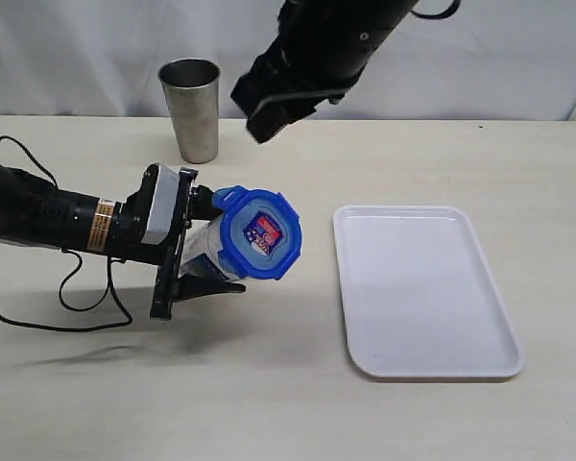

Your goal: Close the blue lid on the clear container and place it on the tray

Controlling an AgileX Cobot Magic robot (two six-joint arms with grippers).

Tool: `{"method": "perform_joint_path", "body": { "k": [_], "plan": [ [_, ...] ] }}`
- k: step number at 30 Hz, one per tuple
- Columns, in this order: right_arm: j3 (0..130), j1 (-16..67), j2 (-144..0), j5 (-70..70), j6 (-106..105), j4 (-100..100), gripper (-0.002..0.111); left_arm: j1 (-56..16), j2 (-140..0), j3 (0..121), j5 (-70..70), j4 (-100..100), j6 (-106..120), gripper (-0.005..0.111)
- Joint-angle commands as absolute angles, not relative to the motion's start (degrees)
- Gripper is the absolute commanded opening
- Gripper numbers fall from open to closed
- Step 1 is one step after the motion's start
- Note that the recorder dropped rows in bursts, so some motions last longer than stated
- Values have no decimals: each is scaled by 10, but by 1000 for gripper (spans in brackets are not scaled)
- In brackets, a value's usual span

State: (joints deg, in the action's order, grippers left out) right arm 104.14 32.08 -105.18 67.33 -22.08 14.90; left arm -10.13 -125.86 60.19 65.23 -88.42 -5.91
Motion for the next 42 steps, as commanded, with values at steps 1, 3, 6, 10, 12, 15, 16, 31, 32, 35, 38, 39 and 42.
{"method": "perform_joint_path", "body": {
  "k": [1,3,6,10,12,15,16,31,32,35,38,39,42],
  "plan": [
    [1046,356,-1047,700,-561,210,44,-106,-1252,602,666,-880,-60,0],
    [1046,406,-1048,700,-600,107,44,-106,-1252,602,666,-883,-60,0],
    [1046,446,-1063,693,-600,-3,43,-106,-1252,602,665,-891,-60,0],
    [1046,472,-1092,700,-645,-43,43,-106,-1252,602,665,-892,-60,0],
    [1046,475,-1105,700,-648,-50,43,-106,-1252,602,665,-893,-60,0],
    [1045,475,-1122,700,-653,-60,43,-106,-1252,602,666,-895,-60,0],
    [1045,475,-1126,700,-653,-71,43,-106,-1252,602,666,-895,-60,0],
    [1043,475,-1151,700,-658,-83,36,-106,-1252,602,671,-893,-60,0],
    [1043,475,-1152,700,-658,-83,34,-106,-1252,602,676,-893,-60,0],
    [1043,475,-1153,700,-658,-82,30,-106,-1252,602,695,-893,-60,0],
    [1043,475,-1153,700,-651,-77,30,-106,-1252,602,700,-893,-60,0],
    [1043,475,-1155,700,-651,-72,30,-106,-1252,602,700,-893,-60,0],
    [1043,475,-1162,700,-651,-53,30,-106,-1252,602,700,-897,-61,0]
  ]
}}
